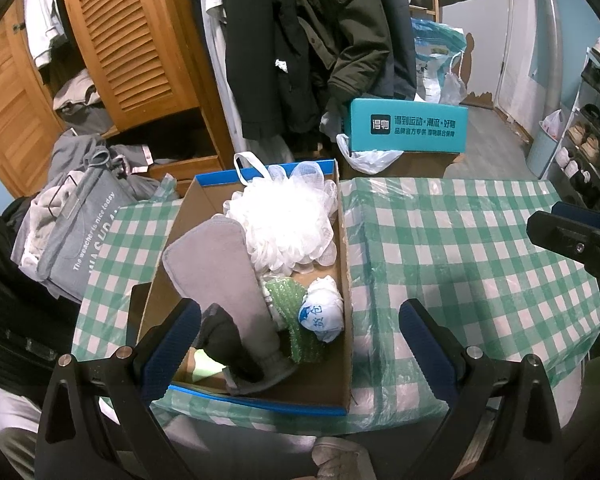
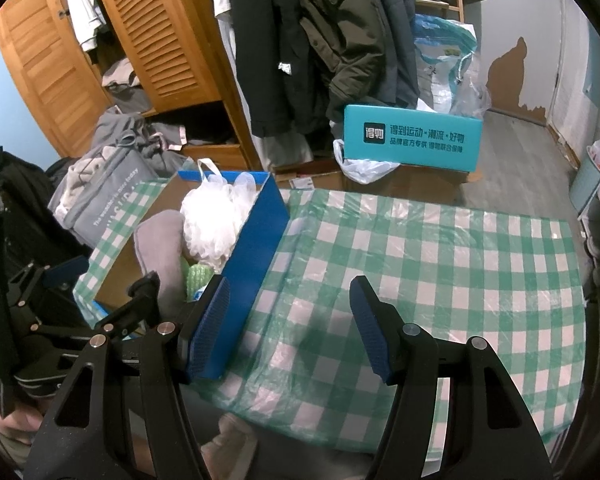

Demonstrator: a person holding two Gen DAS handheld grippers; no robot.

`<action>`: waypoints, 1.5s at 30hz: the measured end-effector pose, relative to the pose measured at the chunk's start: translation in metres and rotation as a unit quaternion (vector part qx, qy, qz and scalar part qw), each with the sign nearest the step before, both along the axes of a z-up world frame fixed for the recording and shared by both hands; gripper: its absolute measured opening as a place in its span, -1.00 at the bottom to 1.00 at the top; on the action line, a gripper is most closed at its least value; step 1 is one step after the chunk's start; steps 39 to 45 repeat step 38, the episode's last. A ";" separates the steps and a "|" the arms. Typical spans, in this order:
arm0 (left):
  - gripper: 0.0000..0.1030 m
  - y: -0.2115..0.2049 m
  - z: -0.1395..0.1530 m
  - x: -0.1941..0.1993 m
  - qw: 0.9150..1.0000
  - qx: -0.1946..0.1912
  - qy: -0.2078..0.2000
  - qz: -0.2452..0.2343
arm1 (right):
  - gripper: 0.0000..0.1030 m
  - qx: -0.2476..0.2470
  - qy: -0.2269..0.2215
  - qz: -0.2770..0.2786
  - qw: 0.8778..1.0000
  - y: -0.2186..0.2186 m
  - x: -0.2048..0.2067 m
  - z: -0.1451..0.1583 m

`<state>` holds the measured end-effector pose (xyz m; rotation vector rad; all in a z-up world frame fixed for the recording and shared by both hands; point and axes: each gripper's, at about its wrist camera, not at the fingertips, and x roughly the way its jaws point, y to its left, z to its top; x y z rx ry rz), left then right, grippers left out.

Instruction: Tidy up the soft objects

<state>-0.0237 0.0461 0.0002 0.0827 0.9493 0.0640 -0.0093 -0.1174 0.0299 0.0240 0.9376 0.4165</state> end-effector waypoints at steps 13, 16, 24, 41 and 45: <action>0.95 0.000 -0.005 -0.001 1.000 0.002 0.002 0.002 | 0.20 0.000 0.001 -0.001 1.000 0.000 0.001 0.000; 0.95 0.000 -0.004 -0.001 1.000 0.003 0.002 0.002 | 0.20 0.000 0.001 -0.001 1.000 0.000 0.001 0.000; 0.95 0.000 -0.004 -0.001 1.000 0.003 0.002 0.002 | 0.20 0.000 0.001 -0.001 1.000 -0.001 0.000 0.001; 0.95 -0.001 -0.006 -0.004 1.000 0.008 0.001 -0.003 | 0.20 0.000 0.001 -0.001 1.000 0.000 0.001 0.001; 0.95 -0.001 -0.006 -0.004 1.000 0.008 0.001 -0.003 | 0.20 0.000 0.001 -0.001 1.000 0.000 0.001 0.001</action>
